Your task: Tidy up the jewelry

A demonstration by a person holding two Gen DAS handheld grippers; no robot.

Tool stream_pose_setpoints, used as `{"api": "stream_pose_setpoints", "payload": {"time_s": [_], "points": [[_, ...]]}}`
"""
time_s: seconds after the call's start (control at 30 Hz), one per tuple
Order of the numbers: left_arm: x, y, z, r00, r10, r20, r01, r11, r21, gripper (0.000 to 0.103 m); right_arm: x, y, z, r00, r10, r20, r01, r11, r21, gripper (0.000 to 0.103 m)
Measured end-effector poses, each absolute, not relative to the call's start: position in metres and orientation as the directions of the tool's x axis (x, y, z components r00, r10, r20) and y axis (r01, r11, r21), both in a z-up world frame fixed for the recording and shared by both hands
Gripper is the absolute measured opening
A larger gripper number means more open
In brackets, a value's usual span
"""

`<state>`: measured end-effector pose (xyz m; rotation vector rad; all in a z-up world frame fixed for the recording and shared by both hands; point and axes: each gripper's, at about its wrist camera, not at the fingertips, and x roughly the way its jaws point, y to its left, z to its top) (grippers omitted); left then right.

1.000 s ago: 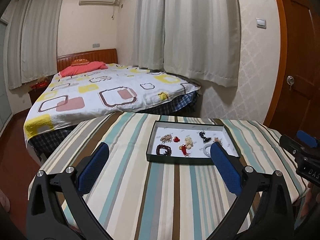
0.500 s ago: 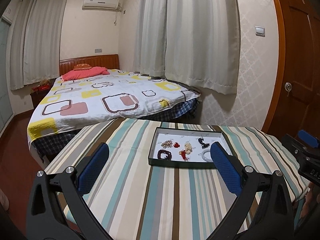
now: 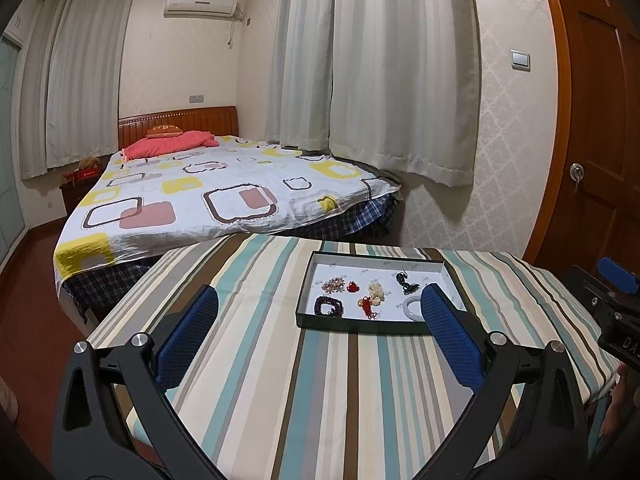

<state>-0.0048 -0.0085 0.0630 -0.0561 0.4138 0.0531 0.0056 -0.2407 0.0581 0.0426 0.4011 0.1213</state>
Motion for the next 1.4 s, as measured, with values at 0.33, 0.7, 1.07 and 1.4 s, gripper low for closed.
{"api": "stream_pose_setpoints", "payload": {"time_s": [0.33, 0.7, 1.07, 1.4], "points": [[-0.0047, -0.0080, 0.0608, 0.914, 0.042, -0.403, -0.066, 0.997, -0.045, 0.099, 0.0057, -0.2400, 0.0579, 0.914, 0.126, -0.387, -0.109, 0.992, 0.065, 0.084], [-0.0036, -0.0087, 0.0604, 0.914, 0.037, -0.405, -0.061, 0.997, -0.045, 0.099, 0.0058, -0.2399, 0.0579, 0.914, 0.125, -0.386, -0.109, 0.992, 0.065, 0.084], [-0.0036, -0.0088, 0.0595, 0.914, 0.051, -0.403, -0.072, 0.997, -0.037, 0.099, 0.0056, -0.2397, 0.0574, 0.913, 0.126, -0.388, -0.109, 0.992, 0.065, 0.084], [-0.0068, -0.0089, 0.0588, 0.916, 0.049, -0.398, -0.070, 0.997, -0.037, 0.099, 0.0058, -0.2395, 0.0574, 0.913, 0.125, -0.387, -0.108, 0.992, 0.065, 0.084]]}}
